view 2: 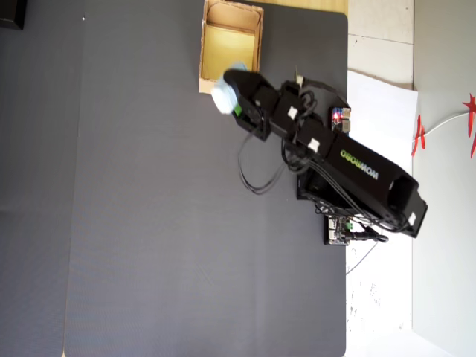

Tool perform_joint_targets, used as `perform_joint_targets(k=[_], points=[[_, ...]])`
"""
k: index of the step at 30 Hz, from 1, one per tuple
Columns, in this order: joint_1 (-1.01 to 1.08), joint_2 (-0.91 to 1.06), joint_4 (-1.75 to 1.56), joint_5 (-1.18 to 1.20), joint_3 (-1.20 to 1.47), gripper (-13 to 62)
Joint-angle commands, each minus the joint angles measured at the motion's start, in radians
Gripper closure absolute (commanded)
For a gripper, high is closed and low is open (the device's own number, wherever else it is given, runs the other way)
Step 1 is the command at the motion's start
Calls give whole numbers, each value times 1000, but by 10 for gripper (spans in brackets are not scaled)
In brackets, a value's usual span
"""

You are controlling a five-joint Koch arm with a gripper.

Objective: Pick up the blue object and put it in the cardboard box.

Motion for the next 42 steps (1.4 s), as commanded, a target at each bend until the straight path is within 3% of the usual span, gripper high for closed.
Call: perform_joint_targets(k=[1,15,19,21,25,34,42], points=[[12,-3,-92,-8,-87,402],[186,-295,-92,-6,-242,397],[210,-318,-91,26,-245,337],[212,-319,-67,32,-247,254],[221,-318,-43,32,-244,171],[186,-276,-57,55,-233,169],[35,-178,-74,143,-190,169]])
